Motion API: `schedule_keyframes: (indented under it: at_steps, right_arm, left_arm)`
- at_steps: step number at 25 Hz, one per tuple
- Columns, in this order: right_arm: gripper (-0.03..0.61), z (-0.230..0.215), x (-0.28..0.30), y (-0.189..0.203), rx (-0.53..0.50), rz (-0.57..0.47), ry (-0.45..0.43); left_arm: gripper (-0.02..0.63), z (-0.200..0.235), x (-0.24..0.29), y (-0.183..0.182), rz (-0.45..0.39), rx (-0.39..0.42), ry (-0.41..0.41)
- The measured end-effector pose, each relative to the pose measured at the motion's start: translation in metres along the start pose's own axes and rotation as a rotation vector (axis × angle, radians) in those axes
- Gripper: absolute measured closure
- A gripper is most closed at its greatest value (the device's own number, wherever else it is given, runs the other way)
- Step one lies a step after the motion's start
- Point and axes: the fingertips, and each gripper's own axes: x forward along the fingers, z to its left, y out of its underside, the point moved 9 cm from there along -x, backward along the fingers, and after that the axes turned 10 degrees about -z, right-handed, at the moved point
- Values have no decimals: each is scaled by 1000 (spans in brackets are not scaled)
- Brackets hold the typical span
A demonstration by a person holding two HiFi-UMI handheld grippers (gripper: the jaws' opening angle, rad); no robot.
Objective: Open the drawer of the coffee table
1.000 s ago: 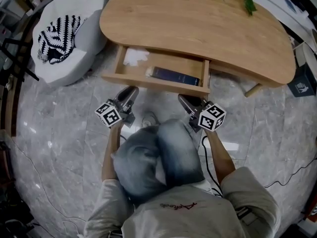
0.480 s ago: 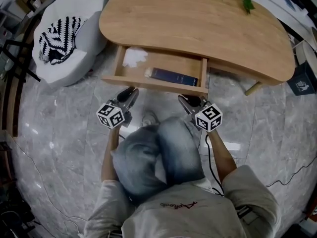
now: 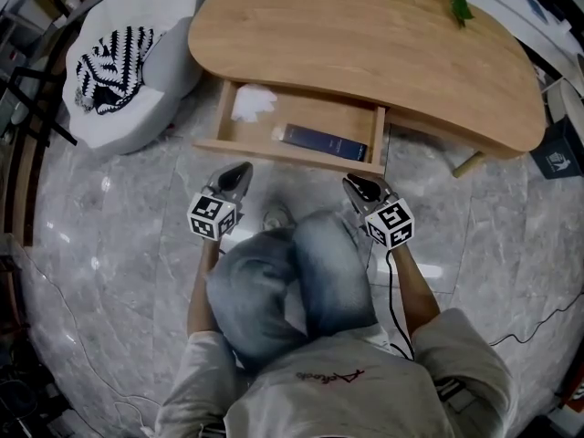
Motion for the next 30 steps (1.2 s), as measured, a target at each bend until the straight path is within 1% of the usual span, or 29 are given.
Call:
schedule_keyframes:
  at_steps: [1, 5, 10, 17, 21, 25, 30]
  right_arm:
    - [535, 1, -1, 0, -14, 5, 5]
    - [574, 2, -5, 2, -59, 31, 29]
    - [574, -4, 0, 14, -34, 59, 52]
    - [574, -6, 28, 35, 1, 132, 41]
    - [574, -7, 46, 47, 51, 187, 34]
    - [574, -2, 52, 52, 90, 254, 29]
    - [575, 3, 52, 48, 153, 357, 22]
  left_arm:
    - [609, 0, -1, 0, 6, 9, -2]
    - [614, 0, -3, 2, 19, 33, -1]
    - [614, 5, 1, 12, 36, 29, 14]
    - [614, 28, 7, 42, 80, -57, 15]
    - [614, 46, 15, 55, 98, -101, 21]
    - [614, 52, 18, 72, 142, -151, 21]
    - [614, 54, 17, 73, 182, -221, 9]
